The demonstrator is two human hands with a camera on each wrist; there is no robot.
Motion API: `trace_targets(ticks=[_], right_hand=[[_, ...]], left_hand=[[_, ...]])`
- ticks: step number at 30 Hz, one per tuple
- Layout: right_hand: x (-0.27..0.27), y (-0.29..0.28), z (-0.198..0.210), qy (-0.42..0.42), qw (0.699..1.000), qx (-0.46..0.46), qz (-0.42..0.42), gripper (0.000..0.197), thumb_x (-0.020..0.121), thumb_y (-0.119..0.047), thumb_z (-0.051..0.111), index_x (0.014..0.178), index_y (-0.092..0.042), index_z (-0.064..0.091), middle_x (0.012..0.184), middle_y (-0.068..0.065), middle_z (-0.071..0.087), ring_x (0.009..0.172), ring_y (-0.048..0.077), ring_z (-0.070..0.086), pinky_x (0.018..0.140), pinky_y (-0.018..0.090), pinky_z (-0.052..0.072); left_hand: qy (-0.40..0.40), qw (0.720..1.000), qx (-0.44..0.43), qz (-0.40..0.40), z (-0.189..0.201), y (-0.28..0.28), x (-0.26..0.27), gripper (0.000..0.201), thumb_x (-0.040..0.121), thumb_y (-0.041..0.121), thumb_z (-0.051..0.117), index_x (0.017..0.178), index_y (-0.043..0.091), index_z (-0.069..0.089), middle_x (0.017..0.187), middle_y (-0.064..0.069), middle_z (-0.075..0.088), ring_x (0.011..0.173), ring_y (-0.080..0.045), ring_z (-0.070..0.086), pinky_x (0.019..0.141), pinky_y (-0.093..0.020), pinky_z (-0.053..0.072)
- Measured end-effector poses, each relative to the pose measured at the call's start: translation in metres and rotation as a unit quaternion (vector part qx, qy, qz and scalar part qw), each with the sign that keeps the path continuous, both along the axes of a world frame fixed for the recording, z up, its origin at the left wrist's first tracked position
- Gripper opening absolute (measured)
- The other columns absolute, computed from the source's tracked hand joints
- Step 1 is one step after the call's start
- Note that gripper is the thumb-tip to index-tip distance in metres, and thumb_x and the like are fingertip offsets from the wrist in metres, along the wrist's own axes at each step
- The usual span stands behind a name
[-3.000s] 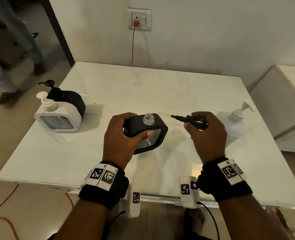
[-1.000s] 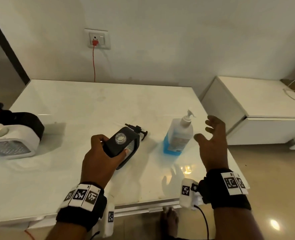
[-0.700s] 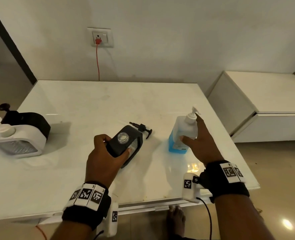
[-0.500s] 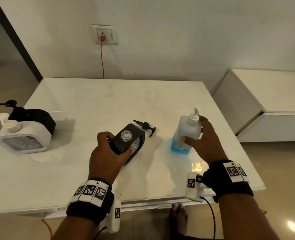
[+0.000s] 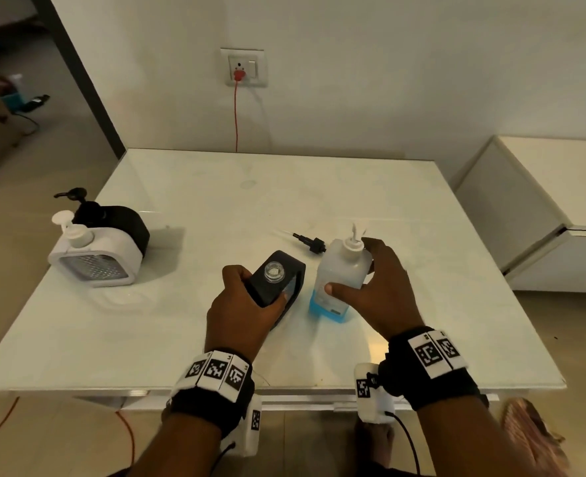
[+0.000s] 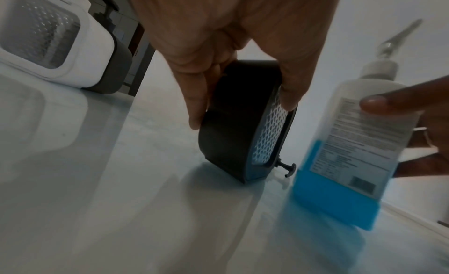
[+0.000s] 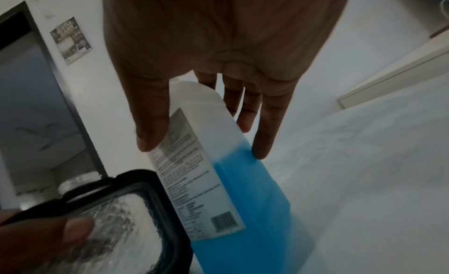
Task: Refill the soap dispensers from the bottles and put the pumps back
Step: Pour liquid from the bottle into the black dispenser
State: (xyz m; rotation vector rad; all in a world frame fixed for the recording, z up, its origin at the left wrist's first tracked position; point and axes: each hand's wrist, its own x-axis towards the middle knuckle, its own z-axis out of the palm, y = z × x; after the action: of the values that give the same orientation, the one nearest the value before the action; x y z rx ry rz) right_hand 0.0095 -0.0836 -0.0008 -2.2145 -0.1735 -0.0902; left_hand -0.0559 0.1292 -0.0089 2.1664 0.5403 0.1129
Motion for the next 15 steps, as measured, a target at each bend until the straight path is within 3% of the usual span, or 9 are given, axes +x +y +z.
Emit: trace_targets(ticks=[2, 4, 7, 9, 13, 15], right_hand=[[-0.001, 0.006, -0.003, -0.011, 1.0, -0.008, 0.005, 0.081, 0.064, -0.044, 0.09, 0.132, -0.034, 0.046, 0.118, -0.014, 0.051, 0.11, 0.013, 0.054, 0.097, 0.04, 0.05], [-0.002, 0.009, -0.005, -0.026, 0.999, -0.018, 0.016, 0.081, 0.066, -0.044, 0.089, 0.133, -0.032, 0.047, 0.115, -0.017, 0.048, 0.111, 0.013, 0.052, 0.098, 0.044, 0.05], [-0.002, 0.01, -0.005, -0.032, 0.999, -0.03, 0.023, 0.082, 0.067, -0.044, 0.09, 0.135, -0.029, 0.048, 0.115, -0.017, 0.047, 0.111, 0.013, 0.051, 0.098, 0.043, 0.049], [-0.002, 0.008, -0.004, -0.022, 0.999, -0.032, 0.022, 0.082, 0.067, -0.044, 0.09, 0.136, -0.029, 0.047, 0.115, -0.016, 0.047, 0.11, 0.012, 0.049, 0.098, 0.042, 0.049], [-0.002, 0.004, -0.002, -0.012, 0.999, -0.027, 0.035, 0.083, 0.067, -0.043, 0.091, 0.137, -0.026, 0.048, 0.117, -0.014, 0.047, 0.112, 0.013, 0.05, 0.099, 0.045, 0.049], [-0.001, 0.004, -0.001, -0.015, 0.998, -0.032, 0.046, 0.083, 0.067, -0.043, 0.091, 0.135, -0.025, 0.048, 0.115, -0.015, 0.047, 0.111, 0.013, 0.049, 0.098, 0.046, 0.049]], left_hand=[[0.013, 0.999, 0.002, -0.031, 0.001, -0.001, -0.004, 0.071, 0.08, 0.043, 0.088, 0.125, 0.028, 0.034, 0.11, 0.003, 0.065, 0.092, -0.019, 0.061, 0.082, -0.03, 0.047], [0.027, 0.997, -0.004, -0.069, -0.001, -0.002, -0.009, 0.091, 0.077, 0.042, 0.091, 0.143, 0.028, 0.031, 0.125, 0.0, 0.067, 0.107, -0.022, 0.067, 0.09, -0.03, 0.05], [0.032, 0.989, -0.016, -0.145, -0.003, -0.001, -0.016, 0.11, 0.071, 0.04, 0.096, 0.155, 0.032, 0.026, 0.145, 0.005, 0.059, 0.128, -0.021, 0.062, 0.107, -0.035, 0.051], [0.046, 0.981, -0.027, -0.186, -0.004, 0.002, -0.019, 0.12, 0.067, 0.037, 0.098, 0.16, 0.034, 0.021, 0.156, 0.007, 0.048, 0.134, -0.018, 0.057, 0.112, -0.038, 0.05], [0.099, 0.967, -0.089, -0.22, -0.008, 0.023, -0.012, 0.148, 0.066, 0.02, 0.1, 0.163, 0.043, -0.009, 0.171, 0.002, 0.02, 0.124, -0.013, 0.054, 0.092, -0.027, 0.057], [0.093, 0.966, -0.071, -0.229, -0.01, 0.031, -0.005, 0.153, 0.064, 0.021, 0.101, 0.16, 0.048, -0.015, 0.172, 0.001, 0.013, 0.126, -0.016, 0.053, 0.096, -0.031, 0.056]])
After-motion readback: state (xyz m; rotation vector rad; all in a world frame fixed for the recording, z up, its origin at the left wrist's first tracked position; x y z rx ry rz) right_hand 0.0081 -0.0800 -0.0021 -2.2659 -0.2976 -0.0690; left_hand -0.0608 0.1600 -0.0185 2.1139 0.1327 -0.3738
